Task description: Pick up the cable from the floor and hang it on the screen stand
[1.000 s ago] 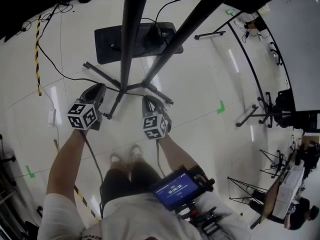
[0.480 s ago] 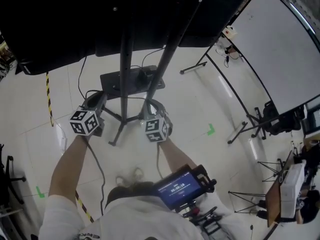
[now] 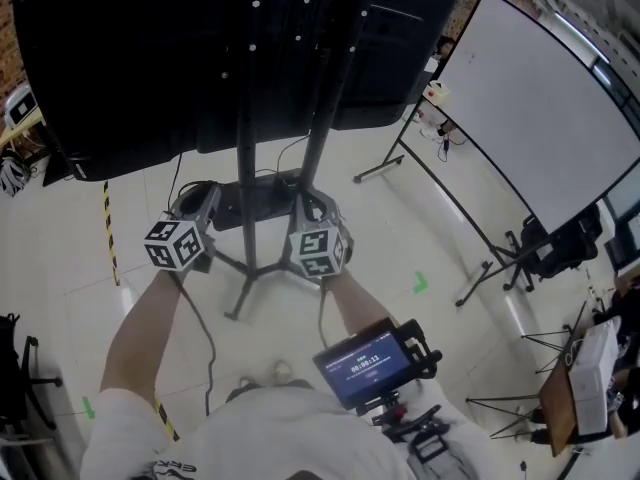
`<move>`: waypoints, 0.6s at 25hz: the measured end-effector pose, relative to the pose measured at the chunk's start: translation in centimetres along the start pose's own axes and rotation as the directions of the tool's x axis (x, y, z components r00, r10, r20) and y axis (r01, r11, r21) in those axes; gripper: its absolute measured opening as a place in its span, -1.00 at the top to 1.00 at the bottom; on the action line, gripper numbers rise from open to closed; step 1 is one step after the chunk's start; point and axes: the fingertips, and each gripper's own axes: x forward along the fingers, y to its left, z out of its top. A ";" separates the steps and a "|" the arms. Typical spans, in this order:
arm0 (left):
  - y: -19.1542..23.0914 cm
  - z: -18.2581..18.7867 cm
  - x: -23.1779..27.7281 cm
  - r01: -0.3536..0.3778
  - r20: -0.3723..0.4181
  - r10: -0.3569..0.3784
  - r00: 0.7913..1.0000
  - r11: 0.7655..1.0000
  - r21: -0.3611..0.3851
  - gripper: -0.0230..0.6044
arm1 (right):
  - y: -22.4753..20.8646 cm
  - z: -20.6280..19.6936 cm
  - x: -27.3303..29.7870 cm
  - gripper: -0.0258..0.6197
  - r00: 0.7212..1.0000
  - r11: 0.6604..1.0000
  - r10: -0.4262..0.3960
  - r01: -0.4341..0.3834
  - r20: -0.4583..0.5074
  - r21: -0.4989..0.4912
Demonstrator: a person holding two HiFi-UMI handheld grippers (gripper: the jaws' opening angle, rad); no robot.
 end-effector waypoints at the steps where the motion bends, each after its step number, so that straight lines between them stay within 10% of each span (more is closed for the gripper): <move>1: -0.6 1.0 0.1 0.010 0.010 -0.010 1.000 1.000 0.009 0.80 | -0.8 1.0 -0.4 0.84 1.000 1.000 -0.012 0.012 0.017 -0.007; 15: -6.5 14.9 1.0 0.101 0.172 -0.120 0.978 0.989 0.111 0.81 | -9.9 14.9 -4.4 0.84 0.956 0.975 -0.162 0.193 0.245 -0.108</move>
